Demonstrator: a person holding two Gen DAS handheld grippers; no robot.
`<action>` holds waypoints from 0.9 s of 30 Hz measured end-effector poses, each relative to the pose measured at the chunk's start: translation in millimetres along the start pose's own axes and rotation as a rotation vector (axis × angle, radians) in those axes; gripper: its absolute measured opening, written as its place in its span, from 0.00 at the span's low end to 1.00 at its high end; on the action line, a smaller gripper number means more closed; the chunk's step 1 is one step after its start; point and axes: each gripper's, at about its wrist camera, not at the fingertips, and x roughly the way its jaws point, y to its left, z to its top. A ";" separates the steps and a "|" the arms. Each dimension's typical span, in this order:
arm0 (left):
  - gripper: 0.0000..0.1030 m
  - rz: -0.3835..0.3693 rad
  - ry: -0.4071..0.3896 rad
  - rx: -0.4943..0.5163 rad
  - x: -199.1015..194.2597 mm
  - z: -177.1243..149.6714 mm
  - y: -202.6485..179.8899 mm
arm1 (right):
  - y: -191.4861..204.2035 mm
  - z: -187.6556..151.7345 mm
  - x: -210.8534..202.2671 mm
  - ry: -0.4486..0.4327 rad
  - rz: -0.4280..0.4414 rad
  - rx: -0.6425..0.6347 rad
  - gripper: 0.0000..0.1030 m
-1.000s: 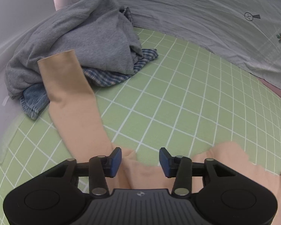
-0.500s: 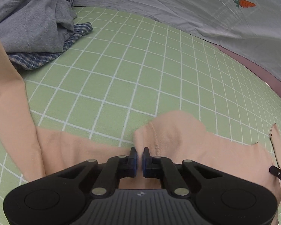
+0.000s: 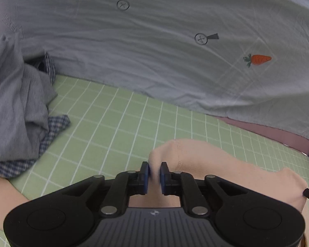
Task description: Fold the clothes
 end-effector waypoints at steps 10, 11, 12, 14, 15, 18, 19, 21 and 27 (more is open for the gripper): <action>0.71 0.065 0.082 0.067 -45.1 -76.1 -8.6 | -1.8 -51.9 -45.5 0.003 -0.098 0.019 0.93; 0.72 0.065 0.102 0.076 -49.9 -85.3 -8.8 | -2.6 -63.8 -51.2 0.018 -0.105 0.029 1.00; 0.73 0.065 0.122 0.085 -54.7 -94.5 -9.0 | -3.4 -75.7 -56.9 0.033 -0.111 0.039 1.00; 0.74 0.053 0.138 0.116 -66.1 -110.7 -10.1 | -6.2 -94.5 -70.1 0.056 -0.111 0.076 1.00; 0.74 0.051 0.147 0.132 -71.0 -118.3 -11.7 | -6.9 -101.8 -76.7 0.061 -0.113 0.091 1.00; 0.75 0.039 0.173 0.149 -80.4 -137.2 -14.5 | -5.3 -115.3 -89.5 0.076 -0.094 0.076 1.00; 0.75 0.038 0.179 0.150 -82.6 -142.7 -15.1 | -4.6 -118.8 -92.6 0.079 -0.084 0.070 1.00; 0.74 0.016 0.195 0.161 -83.5 -150.2 -17.1 | -3.1 -125.4 -96.8 0.087 -0.058 0.064 1.00; 0.74 -0.042 0.192 0.249 -79.7 -154.3 -34.0 | 15.2 -139.0 -87.3 0.165 0.036 0.007 1.00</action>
